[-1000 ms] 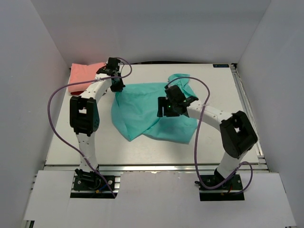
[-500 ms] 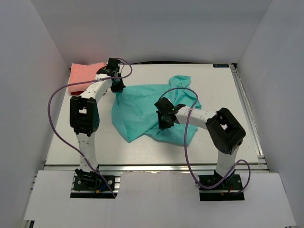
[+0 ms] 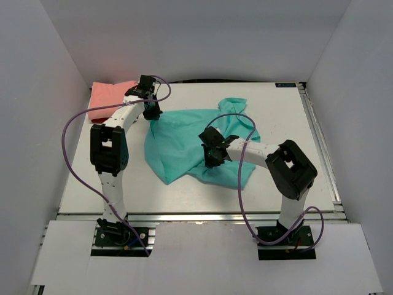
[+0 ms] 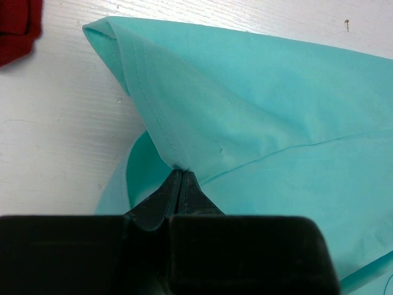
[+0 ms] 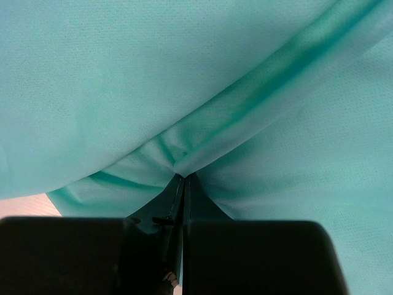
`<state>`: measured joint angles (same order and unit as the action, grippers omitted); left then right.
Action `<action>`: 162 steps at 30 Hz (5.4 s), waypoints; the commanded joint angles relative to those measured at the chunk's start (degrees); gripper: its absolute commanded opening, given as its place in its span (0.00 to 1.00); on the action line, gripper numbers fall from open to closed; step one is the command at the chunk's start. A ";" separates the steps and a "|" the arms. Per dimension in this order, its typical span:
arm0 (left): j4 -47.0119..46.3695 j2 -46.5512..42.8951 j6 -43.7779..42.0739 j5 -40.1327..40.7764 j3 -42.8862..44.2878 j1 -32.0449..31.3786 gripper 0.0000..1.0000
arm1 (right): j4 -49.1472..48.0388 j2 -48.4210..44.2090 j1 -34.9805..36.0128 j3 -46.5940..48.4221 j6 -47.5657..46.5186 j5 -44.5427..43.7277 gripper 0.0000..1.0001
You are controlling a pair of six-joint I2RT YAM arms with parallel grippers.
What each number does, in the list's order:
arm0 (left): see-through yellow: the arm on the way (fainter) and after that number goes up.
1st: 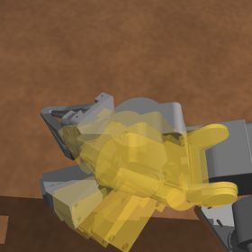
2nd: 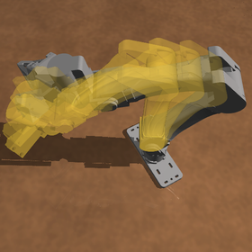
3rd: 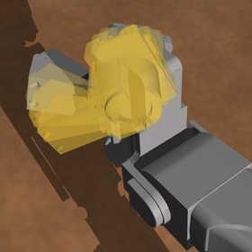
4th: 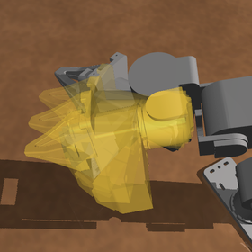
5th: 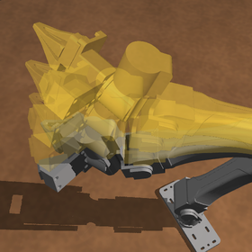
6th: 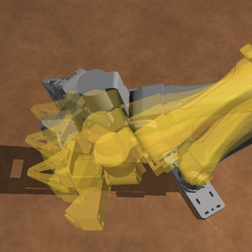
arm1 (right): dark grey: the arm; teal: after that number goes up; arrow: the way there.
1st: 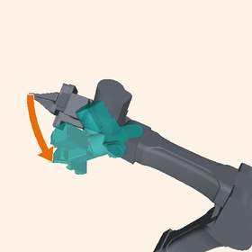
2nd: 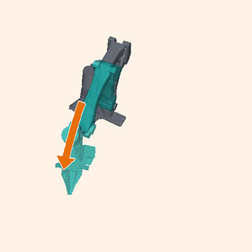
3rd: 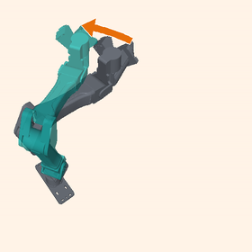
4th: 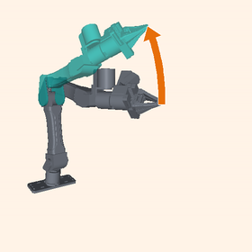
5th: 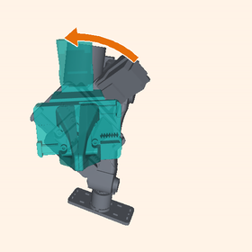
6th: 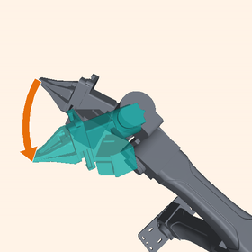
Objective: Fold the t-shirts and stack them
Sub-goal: Flatten out the tshirt
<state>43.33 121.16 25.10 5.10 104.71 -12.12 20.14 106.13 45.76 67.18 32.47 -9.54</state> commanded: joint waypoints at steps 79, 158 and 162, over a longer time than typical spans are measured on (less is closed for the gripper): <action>-14.15 25.25 9.43 -9.23 33.37 10.89 0.00 | 0.87 -18.06 0.39 -24.81 -6.10 -6.81 0.00; -26.54 -40.66 3.46 3.16 -61.64 2.28 0.56 | 11.76 -44.95 -35.47 -29.38 -5.92 4.00 0.74; -29.70 -38.46 4.16 0.53 -62.08 2.28 0.56 | 11.59 -44.69 -35.65 -29.21 -6.10 4.27 0.74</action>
<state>16.45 81.89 28.99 6.39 42.81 -9.63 33.01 61.21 10.48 37.74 27.22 -5.78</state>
